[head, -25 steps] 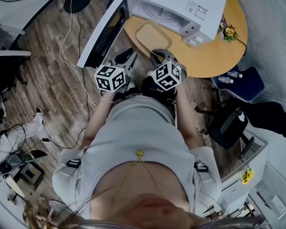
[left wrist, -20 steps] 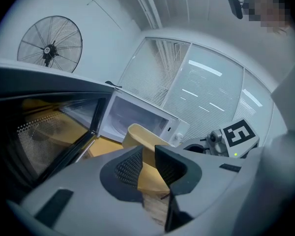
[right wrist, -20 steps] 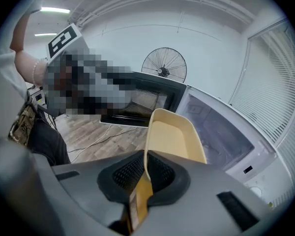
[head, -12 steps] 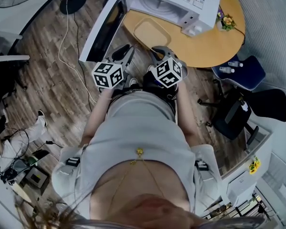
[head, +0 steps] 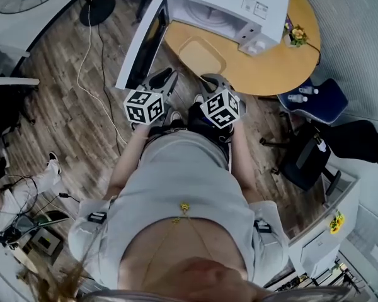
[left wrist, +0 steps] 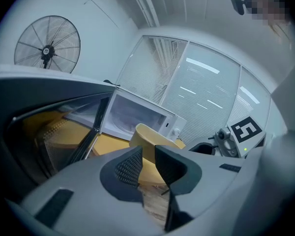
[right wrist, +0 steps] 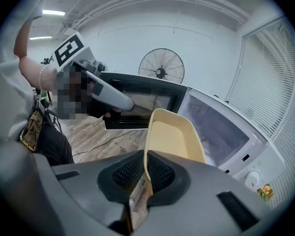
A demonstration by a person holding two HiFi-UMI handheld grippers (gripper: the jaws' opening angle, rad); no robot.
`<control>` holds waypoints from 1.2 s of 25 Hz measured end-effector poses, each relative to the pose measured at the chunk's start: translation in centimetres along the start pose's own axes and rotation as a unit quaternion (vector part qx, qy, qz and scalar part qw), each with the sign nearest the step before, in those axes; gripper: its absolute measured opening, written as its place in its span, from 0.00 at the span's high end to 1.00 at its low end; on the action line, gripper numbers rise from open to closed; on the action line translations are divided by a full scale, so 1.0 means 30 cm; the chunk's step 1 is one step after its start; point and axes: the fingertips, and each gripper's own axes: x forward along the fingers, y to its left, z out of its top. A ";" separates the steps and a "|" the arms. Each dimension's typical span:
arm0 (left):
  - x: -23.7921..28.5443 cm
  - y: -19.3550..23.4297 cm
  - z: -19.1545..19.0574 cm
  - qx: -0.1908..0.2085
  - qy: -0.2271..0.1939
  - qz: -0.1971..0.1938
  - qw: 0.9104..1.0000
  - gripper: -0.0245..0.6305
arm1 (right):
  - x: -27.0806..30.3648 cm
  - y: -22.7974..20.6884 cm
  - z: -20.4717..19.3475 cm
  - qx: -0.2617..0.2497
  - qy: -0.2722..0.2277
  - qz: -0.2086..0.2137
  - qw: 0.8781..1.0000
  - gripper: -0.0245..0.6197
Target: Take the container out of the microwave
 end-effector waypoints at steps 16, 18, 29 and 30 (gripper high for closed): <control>0.030 -0.084 -0.046 0.024 0.022 -0.023 0.999 0.83 | -0.026 0.001 -0.008 0.007 0.004 0.000 1.000 0.91; 0.031 -0.083 -0.050 0.024 0.023 -0.022 0.999 0.83 | -0.025 0.007 -0.011 0.008 0.004 0.003 1.000 0.91; 0.023 -0.071 -0.044 0.015 0.022 -0.018 0.999 0.83 | -0.040 0.027 -0.018 0.006 0.011 0.011 1.000 0.91; 0.023 -0.070 -0.043 0.015 0.022 -0.018 0.999 0.83 | -0.042 0.027 -0.019 0.006 0.011 0.011 1.000 0.91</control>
